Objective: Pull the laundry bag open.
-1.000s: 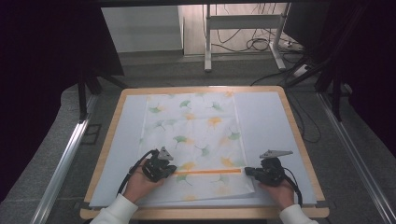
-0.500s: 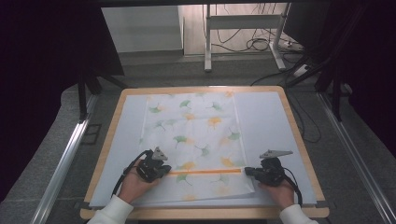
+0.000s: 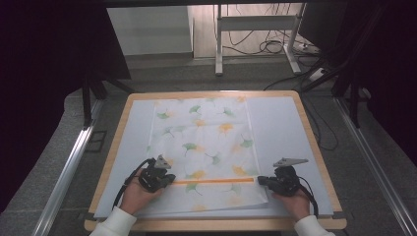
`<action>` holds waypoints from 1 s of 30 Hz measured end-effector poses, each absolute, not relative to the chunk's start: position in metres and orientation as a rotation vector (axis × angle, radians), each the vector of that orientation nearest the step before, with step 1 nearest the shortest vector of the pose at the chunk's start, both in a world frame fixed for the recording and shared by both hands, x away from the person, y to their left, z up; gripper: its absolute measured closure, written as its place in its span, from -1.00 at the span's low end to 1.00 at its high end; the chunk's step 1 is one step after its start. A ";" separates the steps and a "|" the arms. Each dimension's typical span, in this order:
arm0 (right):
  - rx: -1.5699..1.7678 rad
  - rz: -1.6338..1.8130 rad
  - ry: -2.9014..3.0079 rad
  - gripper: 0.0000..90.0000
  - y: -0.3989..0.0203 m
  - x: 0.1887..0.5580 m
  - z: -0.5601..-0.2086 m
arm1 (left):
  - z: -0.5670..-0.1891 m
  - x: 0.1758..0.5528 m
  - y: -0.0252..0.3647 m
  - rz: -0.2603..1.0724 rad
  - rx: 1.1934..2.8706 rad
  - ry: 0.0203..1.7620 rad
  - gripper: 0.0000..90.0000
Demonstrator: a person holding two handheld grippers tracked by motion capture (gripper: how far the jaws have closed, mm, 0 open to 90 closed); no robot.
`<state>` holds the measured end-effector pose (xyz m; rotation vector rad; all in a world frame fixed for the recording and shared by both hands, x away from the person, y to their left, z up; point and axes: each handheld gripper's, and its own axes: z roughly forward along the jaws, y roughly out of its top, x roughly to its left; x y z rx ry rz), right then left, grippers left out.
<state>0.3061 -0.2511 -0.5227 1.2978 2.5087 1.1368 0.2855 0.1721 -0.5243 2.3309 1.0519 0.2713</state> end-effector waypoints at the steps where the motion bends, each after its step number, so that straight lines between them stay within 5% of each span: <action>1: 1.297 1.137 2.509 0.99 -0.251 0.306 -0.523 | -0.524 0.285 0.173 0.271 2.332 1.050 1.00; 30: 1.288 1.131 2.508 0.99 -0.251 0.306 -0.523 | -0.526 0.273 0.212 0.357 2.315 1.154 1.00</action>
